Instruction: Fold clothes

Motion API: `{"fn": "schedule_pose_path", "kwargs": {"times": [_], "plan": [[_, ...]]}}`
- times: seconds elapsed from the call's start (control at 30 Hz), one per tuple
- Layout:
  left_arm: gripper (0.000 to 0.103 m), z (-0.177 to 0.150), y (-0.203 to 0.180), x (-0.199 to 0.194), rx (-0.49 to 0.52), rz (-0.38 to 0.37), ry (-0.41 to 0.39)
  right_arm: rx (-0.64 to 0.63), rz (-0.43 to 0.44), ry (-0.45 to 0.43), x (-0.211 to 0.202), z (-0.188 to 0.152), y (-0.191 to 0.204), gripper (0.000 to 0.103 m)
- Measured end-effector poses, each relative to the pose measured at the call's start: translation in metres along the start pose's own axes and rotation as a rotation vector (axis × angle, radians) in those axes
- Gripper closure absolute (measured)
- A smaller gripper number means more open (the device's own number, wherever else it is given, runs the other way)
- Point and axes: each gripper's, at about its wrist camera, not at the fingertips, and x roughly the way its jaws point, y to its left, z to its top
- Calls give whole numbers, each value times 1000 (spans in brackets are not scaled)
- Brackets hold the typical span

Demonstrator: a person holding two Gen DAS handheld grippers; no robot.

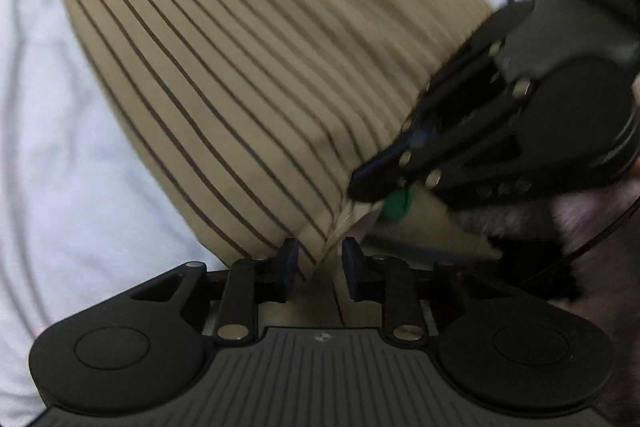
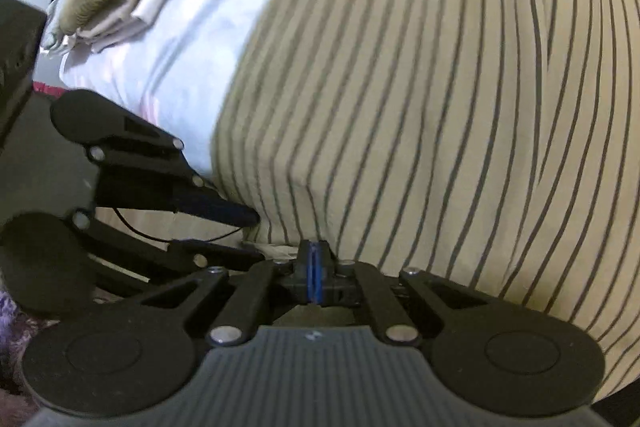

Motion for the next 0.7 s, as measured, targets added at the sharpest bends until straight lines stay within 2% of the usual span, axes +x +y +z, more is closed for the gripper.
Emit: {"fn": "schedule_pose_path", "kwargs": {"times": [0.07,0.17,0.33,0.37,0.43,0.53,0.6,0.7], "plan": [[83,2,3,15,6,24,48,13,-25,40,11,-2,-5,101],[85,3,10,31,-11,40,130,45,-15,108,23,-5,-11,97],[85,6,11,19,-20,20,155,50,-4,150,17,-8,-11,94],[83,6,11,16,-23,15,158,43,7,151,11,-9,-10,88],[77,9,12,-1,-41,6,118,17,19,133,-5,-11,-6,74],[66,11,15,-29,-66,14,49,-19,2,90,-34,-11,-5,72],[64,11,18,-46,-81,40,0,-50,-38,65,-54,-11,-6,72],[64,11,27,-65,-146,71,-77,-125,-173,35,-86,-18,-20,68]]}}
